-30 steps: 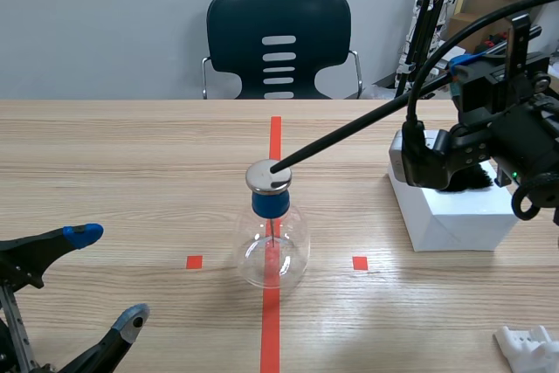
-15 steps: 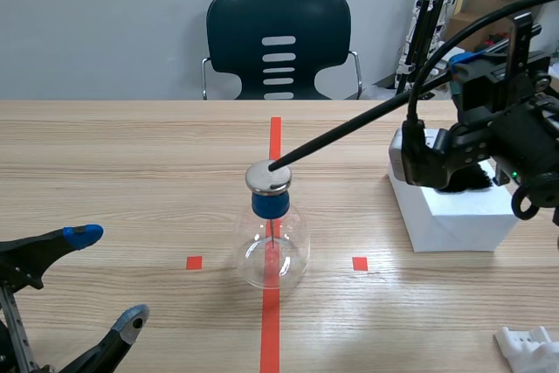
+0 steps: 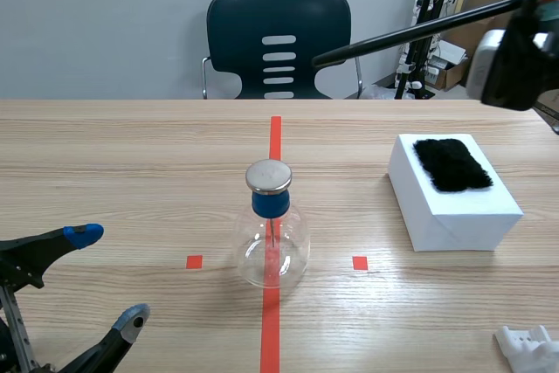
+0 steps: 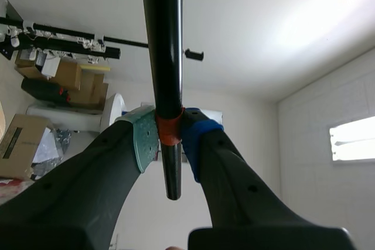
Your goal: Do the electroscope experiment. hold the rod still at the electroscope
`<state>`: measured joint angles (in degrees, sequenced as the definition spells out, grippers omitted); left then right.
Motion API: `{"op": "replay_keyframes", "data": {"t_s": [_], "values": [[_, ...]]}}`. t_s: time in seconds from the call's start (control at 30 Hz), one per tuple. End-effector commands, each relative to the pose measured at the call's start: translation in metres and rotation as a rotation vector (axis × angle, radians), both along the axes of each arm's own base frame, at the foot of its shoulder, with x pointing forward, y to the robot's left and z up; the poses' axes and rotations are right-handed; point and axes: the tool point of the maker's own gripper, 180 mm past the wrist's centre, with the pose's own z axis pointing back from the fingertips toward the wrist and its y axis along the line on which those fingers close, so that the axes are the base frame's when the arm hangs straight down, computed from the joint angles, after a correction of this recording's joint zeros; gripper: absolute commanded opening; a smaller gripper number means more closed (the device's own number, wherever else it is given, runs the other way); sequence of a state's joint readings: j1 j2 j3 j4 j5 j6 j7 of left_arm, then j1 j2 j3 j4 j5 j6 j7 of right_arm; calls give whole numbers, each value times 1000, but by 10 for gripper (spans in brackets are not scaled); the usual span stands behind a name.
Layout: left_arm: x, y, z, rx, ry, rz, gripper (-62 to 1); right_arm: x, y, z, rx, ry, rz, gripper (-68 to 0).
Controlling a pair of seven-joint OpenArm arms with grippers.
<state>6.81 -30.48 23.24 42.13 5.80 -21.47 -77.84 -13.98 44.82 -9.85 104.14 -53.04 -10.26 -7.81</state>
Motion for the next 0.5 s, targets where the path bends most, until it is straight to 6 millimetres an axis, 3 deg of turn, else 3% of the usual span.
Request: {"op": "replay_keyframes", "data": {"t_s": [0.0,0.3,0.47], "values": [[3,-1,7,-20,-21,-2,14,-1,-12,9,17,-19,-16,-671],[3,-1,6,-20,-20,-2,14,-21,-72,23,204,8,-89,-671],[3,-1,6,-19,-20,-2,14,-34,-94,25,303,25,-113,-671]]}}
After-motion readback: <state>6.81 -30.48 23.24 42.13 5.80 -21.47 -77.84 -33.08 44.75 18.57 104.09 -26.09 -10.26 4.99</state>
